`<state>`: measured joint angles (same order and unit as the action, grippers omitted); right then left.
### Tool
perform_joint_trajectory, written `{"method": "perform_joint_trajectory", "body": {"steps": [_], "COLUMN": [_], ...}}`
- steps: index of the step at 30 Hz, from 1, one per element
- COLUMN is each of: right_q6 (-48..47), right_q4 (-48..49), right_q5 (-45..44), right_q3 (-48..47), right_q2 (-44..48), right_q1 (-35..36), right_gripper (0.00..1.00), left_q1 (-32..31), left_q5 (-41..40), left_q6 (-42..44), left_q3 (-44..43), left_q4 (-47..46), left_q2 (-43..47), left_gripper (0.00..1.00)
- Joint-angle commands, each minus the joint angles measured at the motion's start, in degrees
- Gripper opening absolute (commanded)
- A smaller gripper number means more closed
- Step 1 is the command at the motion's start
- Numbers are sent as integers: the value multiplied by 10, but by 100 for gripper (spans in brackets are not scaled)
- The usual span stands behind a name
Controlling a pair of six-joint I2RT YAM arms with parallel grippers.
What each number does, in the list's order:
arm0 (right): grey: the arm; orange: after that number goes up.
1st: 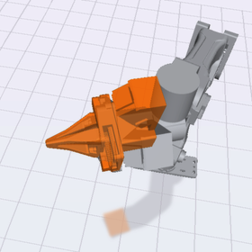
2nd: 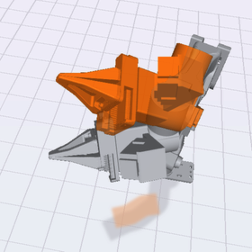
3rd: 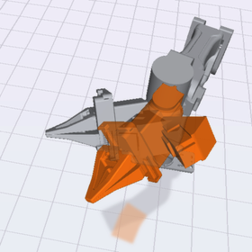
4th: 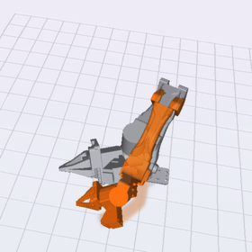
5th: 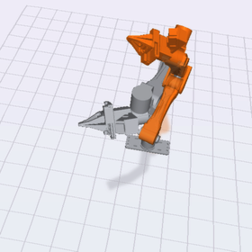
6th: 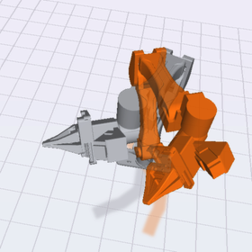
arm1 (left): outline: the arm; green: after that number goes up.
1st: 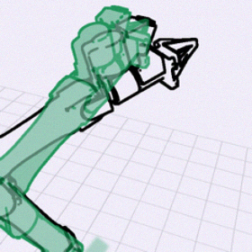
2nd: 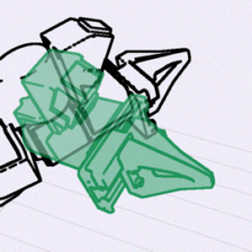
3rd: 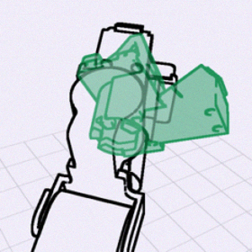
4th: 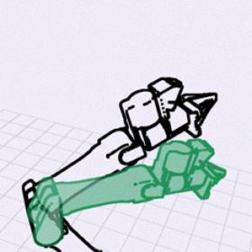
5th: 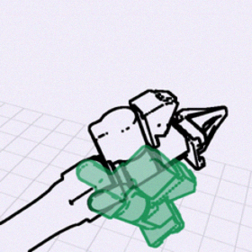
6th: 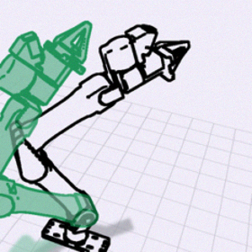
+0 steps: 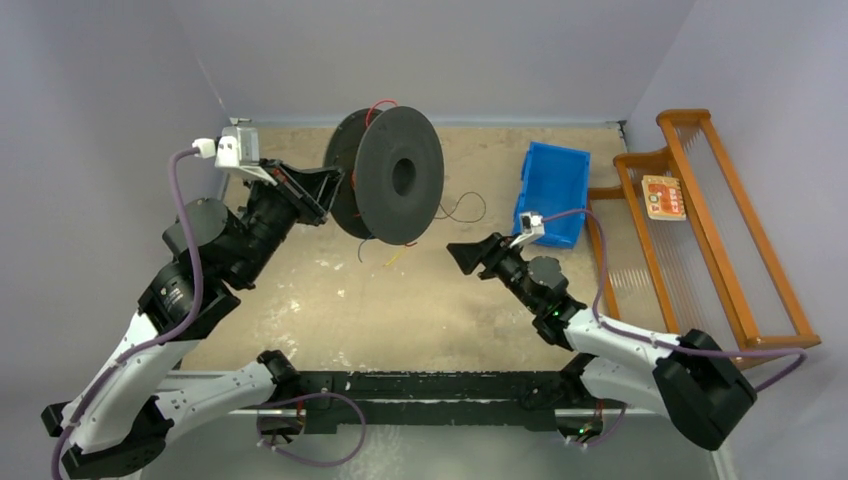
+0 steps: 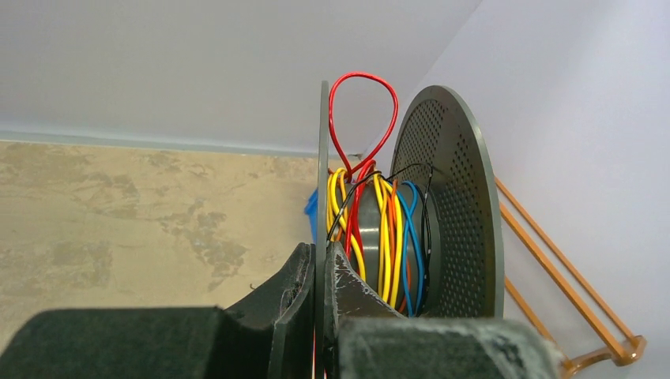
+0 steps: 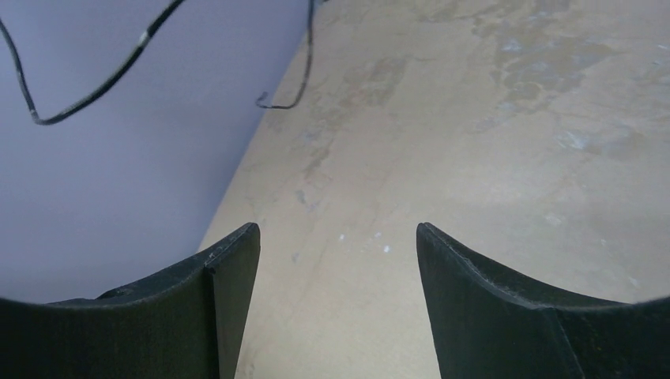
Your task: Wrap the cables
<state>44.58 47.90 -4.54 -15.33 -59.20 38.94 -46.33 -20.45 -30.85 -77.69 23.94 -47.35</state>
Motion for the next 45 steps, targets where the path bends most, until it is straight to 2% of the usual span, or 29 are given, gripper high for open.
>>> {"method": "perform_joint_trajectory", "body": {"steps": [1,16,25,33,45], "right_q6": [34,102,110,131,138], "right_q4": [146,328,369,413,451], "right_q5": [32,14,-12,-9,-24], "right_q3": [-42,-94,-131,-160,-167], "right_q2": [-38,-176,-229,-286,-329], "right_q1": [-1,2,9,10,13], "right_gripper": [74,71,69,54,45], "left_q1": [-3,-3,-3,-3,-3], "left_q5": [-15,-10,-9,-6,-3], "left_q6": [-35,-70,-77,-82,-86], "left_q3": [-31,-16,-17,-17,-18], "left_q4": [-109,-141,-148,-149,-148], "left_q2": [9,11,12,11,10], "left_gripper": [0,0,0,0,0]}}
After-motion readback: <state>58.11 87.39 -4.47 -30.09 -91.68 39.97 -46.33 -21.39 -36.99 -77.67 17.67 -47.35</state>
